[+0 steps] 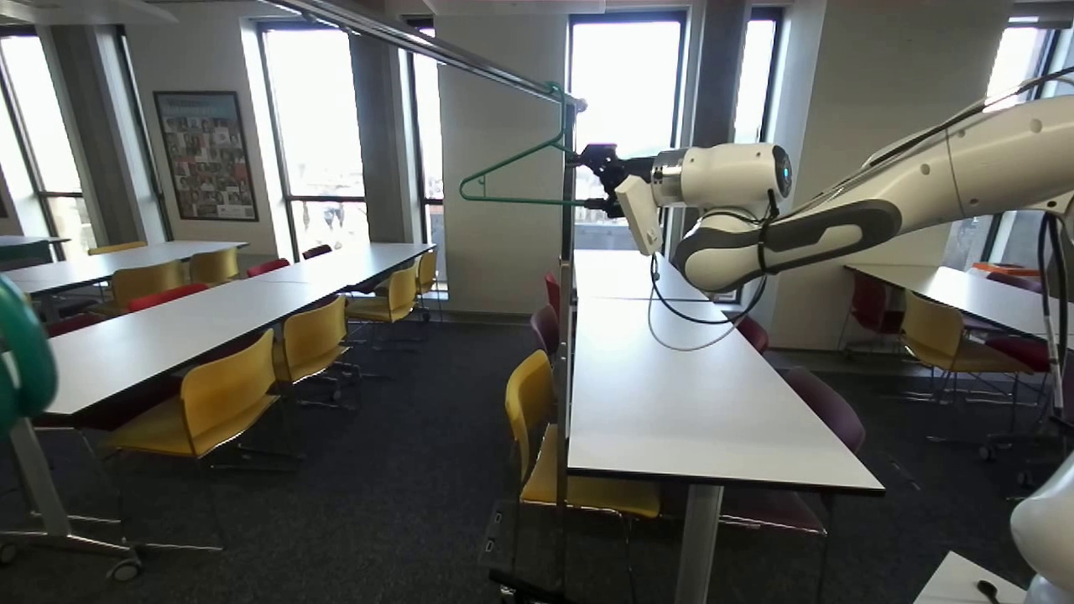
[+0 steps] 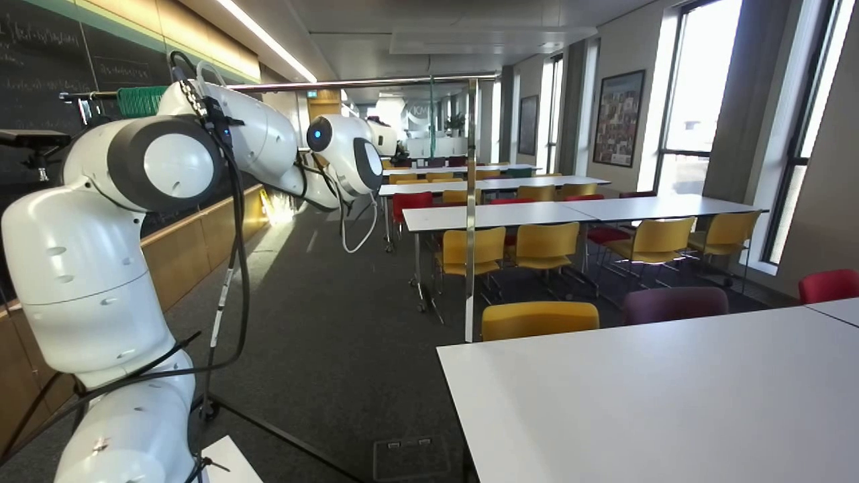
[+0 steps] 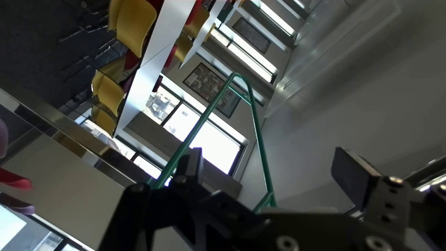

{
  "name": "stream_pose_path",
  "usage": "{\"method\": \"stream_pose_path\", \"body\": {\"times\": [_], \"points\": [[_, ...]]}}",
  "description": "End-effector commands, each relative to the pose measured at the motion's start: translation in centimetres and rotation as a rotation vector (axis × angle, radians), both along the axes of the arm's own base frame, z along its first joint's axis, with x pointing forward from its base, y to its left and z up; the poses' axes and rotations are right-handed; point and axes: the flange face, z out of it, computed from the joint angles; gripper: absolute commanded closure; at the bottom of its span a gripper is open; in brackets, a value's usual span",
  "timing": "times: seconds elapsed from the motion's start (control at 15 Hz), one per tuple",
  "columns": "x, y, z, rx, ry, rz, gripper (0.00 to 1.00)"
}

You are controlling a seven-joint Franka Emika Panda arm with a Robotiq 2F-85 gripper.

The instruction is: Put the green hanger on the table

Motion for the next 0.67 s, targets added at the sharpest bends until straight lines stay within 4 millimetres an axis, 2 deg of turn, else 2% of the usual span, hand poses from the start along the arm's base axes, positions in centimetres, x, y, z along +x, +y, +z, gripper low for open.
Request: {"method": "stream_pose_path", "body": {"times": [0.0,0.13,0.33,0.47,0.6], "points": [[0.3,-0.8,0.6,0.031,0.007,-0.026,0.00],[0.5,-2.5,1.4,0.088,0.006,-0.071,0.00],[0.6,-7.7,3.1,0.176,-0.027,-0.190,0.00],[0.6,-10.7,4.9,0.137,-0.076,-0.255,0.00],[0.1,-12.4,6.6,0.070,-0.125,-0.299,0.00]]}}
